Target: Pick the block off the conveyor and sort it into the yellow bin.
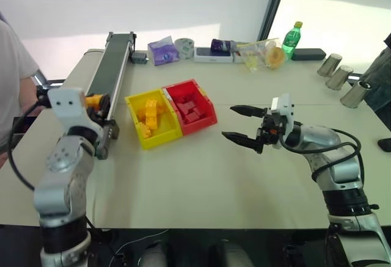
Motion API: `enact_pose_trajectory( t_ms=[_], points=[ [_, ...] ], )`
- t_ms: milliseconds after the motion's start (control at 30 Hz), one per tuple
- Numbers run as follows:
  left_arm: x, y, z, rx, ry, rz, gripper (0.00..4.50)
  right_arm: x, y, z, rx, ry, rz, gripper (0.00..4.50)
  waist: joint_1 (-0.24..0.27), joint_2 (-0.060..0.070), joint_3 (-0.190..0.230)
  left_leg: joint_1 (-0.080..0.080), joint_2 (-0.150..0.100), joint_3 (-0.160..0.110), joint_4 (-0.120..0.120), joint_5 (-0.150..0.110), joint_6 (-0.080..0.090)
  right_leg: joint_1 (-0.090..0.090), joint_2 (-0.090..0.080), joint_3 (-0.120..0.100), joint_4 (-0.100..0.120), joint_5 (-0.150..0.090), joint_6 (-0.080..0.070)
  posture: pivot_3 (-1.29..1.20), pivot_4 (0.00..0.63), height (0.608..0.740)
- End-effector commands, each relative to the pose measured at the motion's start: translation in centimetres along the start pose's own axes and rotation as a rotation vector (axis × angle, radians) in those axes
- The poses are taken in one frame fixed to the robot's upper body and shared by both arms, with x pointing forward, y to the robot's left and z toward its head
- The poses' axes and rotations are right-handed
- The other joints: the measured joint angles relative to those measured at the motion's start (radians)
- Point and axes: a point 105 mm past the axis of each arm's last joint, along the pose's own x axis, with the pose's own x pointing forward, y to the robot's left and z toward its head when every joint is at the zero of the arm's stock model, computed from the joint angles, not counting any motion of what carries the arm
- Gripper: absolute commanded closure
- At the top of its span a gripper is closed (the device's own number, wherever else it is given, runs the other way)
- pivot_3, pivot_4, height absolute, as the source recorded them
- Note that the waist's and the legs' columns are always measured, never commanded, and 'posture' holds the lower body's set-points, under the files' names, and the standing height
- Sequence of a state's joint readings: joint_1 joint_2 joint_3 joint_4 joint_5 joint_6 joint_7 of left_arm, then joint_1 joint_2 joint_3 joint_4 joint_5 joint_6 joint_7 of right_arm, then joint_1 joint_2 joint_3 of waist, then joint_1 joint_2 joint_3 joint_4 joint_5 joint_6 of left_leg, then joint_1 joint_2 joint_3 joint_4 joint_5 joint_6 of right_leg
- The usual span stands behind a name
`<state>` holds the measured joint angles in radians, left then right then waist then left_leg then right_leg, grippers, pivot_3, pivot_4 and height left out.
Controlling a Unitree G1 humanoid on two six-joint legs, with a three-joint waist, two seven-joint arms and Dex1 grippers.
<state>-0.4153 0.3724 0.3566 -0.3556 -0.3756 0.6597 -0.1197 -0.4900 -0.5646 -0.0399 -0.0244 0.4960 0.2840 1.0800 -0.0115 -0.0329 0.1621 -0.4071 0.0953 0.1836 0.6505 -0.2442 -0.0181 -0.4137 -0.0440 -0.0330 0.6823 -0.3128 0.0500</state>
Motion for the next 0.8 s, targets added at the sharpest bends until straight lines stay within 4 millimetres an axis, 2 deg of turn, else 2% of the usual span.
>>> enact_pose_trajectory(
  t_ms=[33, 167, 300, 400, 467, 500, 600, 633, 800],
  points=[
    [2.0, -2.2, -0.8, -0.017, 0.048, -0.138, 3.13, 0.3, 0.1, 1.4, -0.042, -0.041, 0.011, 0.00, 0.001, 0.000, 0.000, 0.000, 0.000, 0.000, 0.000, 0.000, 0.000, 0.000, 0.000, 0.000, 0.000, 0.000, 0.000, 0.00, 0.150, 0.740],
    [4.2, -4.5, -1.8, -0.009, 0.041, -0.201, 3.13, 0.2, 0.1, 1.4, -0.047, -0.041, -0.002, 0.00, 0.000, 0.000, 0.000, 0.000, -0.001, 0.000, -0.001, 0.000, 0.000, -0.001, 0.000, 0.000, 0.000, 0.000, 0.000, 0.00, 0.150, 0.740],
    [5.8, -7.2, -1.9, -0.042, 0.027, -0.291, 3.13, -0.4, 0.4, 1.0, -0.034, -0.029, -0.011, 0.00, 0.000, 0.000, 0.000, -0.001, -0.001, 0.001, 0.000, 0.000, 0.000, -0.001, 0.000, 0.000, 0.000, 0.000, 0.000, 0.00, 0.150, 0.740],
    [6.6, -7.6, -2.0, -0.051, 0.022, -0.305, 3.13, -0.5, 0.6, 0.9, -0.029, -0.026, -0.012, 0.00, -0.001, 0.000, 0.000, -0.001, -0.002, 0.001, 0.000, 0.000, 0.000, -0.001, 0.000, 0.000, 0.000, 0.000, 0.000, 0.00, 0.150, 0.740],
    [7.0, -7.8, -2.5, -0.065, 0.052, -0.315, 2.09, -0.5, 0.7, 1.0, -0.032, -0.027, -0.018, 0.00, -0.003, 0.000, 0.000, -0.001, -0.002, 0.001, 0.000, 0.000, 0.000, -0.001, 0.000, 0.000, 0.000, 0.000, 0.001, 0.00, 0.150, 0.740],
    [7.2, -7.7, -2.3, -0.033, 0.036, -0.306, 1.74, -0.5, 0.7, 1.1, -0.034, -0.028, -0.021, 0.00, -0.004, 0.000, 0.000, -0.001, -0.002, 0.001, 0.000, 0.000, 0.000, -0.001, 0.001, 0.000, 0.000, 0.000, 0.000, 0.00, 0.150, 0.740],
    [7.4, -7.6, -2.0, -0.004, 0.020, -0.293, 0.23, -0.6, 0.9, 1.3, -0.037, -0.027, -0.024, 0.00, -0.003, 0.000, 0.000, -0.001, -0.001, 0.001, -0.001, 0.000, 0.000, -0.002, 0.001, 0.000, 0.000, 0.000, 0.001, 0.00, 0.150, 0.740],
    [7.5, -7.5, -1.8, -0.005, 0.012, -0.290, 0.06, -0.6, 0.9, 1.3, -0.037, -0.027, -0.025, 0.00, -0.002, 0.000, 0.000, -0.001, -0.001, 0.001, -0.001, 0.000, 0.000, -0.002, 0.001, 0.000, 0.000, 0.000, 0.001, 0.00, 0.150, 0.740],
    [7.1, -6.2, -0.2, -0.032, -0.061, -0.234, 0.06, -0.4, 0.7, 1.3, -0.032, -0.024, -0.024, 0.00, -0.001, 0.000, 0.000, -0.001, -0.001, 0.001, 0.000, 0.000, 0.000, -0.002, 0.001, 0.000, 0.000, 0.000, 0.001, 0.00, 0.150, 0.740]
  ],
)
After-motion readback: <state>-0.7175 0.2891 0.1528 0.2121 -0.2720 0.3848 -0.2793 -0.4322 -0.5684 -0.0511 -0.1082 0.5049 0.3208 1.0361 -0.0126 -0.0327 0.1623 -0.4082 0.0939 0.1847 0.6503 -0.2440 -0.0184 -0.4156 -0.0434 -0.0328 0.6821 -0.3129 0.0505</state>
